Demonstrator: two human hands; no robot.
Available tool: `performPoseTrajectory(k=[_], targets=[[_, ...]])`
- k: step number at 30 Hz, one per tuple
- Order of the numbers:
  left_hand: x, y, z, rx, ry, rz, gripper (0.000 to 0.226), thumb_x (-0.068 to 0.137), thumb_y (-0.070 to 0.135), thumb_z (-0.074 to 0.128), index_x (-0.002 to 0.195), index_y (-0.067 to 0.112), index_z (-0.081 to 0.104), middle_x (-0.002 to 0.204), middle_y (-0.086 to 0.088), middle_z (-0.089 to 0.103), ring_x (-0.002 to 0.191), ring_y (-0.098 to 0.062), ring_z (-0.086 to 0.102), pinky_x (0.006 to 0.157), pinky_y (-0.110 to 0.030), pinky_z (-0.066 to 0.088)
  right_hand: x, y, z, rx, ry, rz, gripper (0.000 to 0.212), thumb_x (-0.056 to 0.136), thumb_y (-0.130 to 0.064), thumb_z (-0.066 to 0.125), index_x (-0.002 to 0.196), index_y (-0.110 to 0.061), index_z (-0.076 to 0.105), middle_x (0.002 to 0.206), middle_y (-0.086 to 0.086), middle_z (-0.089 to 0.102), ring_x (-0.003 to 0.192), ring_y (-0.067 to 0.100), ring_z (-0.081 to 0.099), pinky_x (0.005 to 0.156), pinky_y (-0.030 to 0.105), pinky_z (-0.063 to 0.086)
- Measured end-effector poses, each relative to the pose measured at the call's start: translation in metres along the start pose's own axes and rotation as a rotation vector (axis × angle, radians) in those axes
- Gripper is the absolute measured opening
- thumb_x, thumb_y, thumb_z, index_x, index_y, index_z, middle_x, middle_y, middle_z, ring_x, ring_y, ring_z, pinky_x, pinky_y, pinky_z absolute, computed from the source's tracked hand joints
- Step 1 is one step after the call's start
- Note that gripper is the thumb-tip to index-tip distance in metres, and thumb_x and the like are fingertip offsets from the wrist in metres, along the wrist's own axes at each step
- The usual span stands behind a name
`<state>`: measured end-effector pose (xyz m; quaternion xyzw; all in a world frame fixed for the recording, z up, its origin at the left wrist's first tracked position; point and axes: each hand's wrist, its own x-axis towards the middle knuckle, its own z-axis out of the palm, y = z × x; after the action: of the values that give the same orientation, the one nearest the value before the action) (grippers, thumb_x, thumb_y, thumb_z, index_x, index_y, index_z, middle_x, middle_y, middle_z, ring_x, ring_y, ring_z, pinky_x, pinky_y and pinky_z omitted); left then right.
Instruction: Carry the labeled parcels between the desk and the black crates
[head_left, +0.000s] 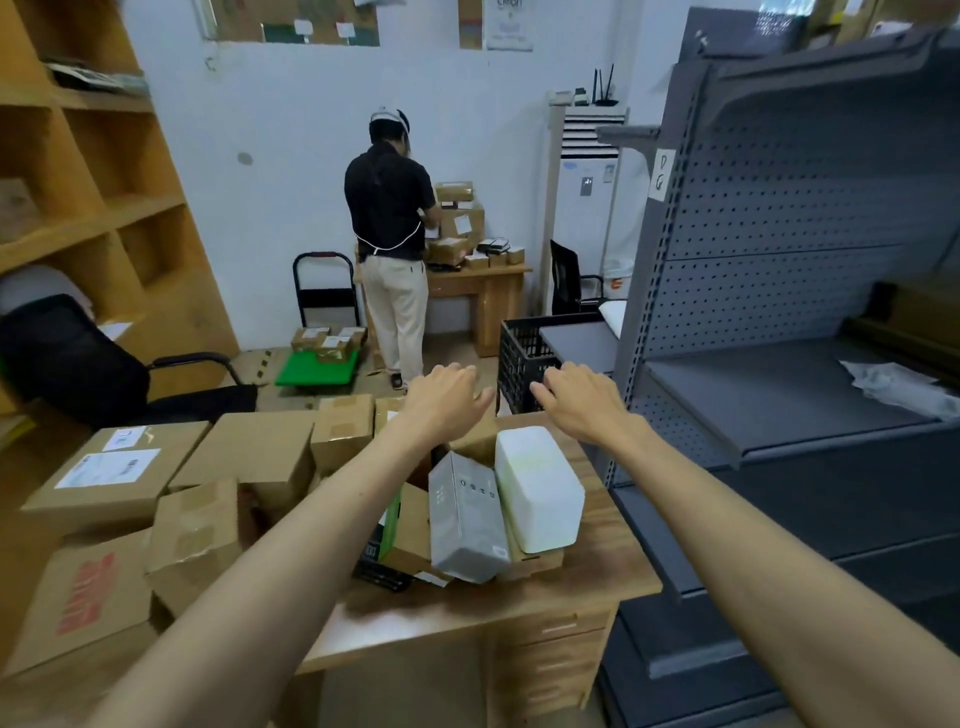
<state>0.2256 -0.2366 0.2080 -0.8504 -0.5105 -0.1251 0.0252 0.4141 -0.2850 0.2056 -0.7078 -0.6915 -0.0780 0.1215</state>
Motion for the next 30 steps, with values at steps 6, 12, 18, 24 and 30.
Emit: performPoseTrajectory(k=[6, 12, 18, 24, 30], targets=[[0.081, 0.022, 0.04, 0.0, -0.012, -0.035, 0.045, 0.105, 0.05, 0.038, 0.115, 0.013, 0.062, 0.113, -0.008, 0.065, 0.099, -0.025, 0.062, 0.076, -0.037, 0.049, 0.07, 0.049, 0.033, -0.006, -0.002, -0.044, 0.041, 0.106, -0.04, 0.033, 0.102, -0.008, 0.059, 0.114, 0.016, 0.061, 0.103, 0.036, 0.058, 0.081, 0.043, 0.042], [0.128, 0.031, 0.09, -0.017, -0.038, -0.117, 0.048, 0.105, 0.049, 0.039, 0.128, 0.013, 0.061, 0.127, -0.01, 0.065, 0.113, -0.029, 0.062, 0.085, -0.041, 0.05, 0.115, 0.086, 0.078, -0.009, -0.069, -0.092, 0.043, 0.106, -0.04, 0.033, 0.109, -0.007, 0.059, 0.117, 0.016, 0.06, 0.106, 0.036, 0.057, 0.084, 0.044, 0.042], [0.146, 0.03, 0.135, -0.096, -0.109, -0.186, 0.047, 0.106, 0.045, 0.041, 0.13, 0.01, 0.061, 0.13, -0.011, 0.065, 0.115, -0.029, 0.062, 0.089, -0.04, 0.049, 0.134, 0.101, 0.124, 0.046, -0.138, -0.076, 0.041, 0.105, -0.039, 0.034, 0.11, -0.007, 0.06, 0.116, 0.016, 0.061, 0.107, 0.036, 0.058, 0.085, 0.045, 0.044], [0.139, 0.03, 0.204, -0.17, -0.263, -0.276, 0.047, 0.104, 0.047, 0.041, 0.132, 0.012, 0.057, 0.131, -0.01, 0.063, 0.115, -0.031, 0.06, 0.089, -0.041, 0.046, 0.122, 0.123, 0.181, 0.124, -0.254, 0.018, 0.035, 0.1, -0.038, 0.041, 0.094, -0.009, 0.061, 0.106, 0.013, 0.067, 0.093, 0.034, 0.062, 0.07, 0.038, 0.043], [0.123, 0.026, 0.255, -0.236, -0.34, -0.333, 0.04, 0.102, 0.046, 0.053, 0.12, 0.011, 0.06, 0.121, -0.01, 0.065, 0.106, -0.026, 0.063, 0.085, -0.037, 0.05, 0.105, 0.144, 0.219, 0.164, -0.391, 0.122, 0.036, 0.101, -0.041, 0.043, 0.108, -0.009, 0.058, 0.11, 0.012, 0.065, 0.098, 0.032, 0.061, 0.069, 0.034, 0.037]])
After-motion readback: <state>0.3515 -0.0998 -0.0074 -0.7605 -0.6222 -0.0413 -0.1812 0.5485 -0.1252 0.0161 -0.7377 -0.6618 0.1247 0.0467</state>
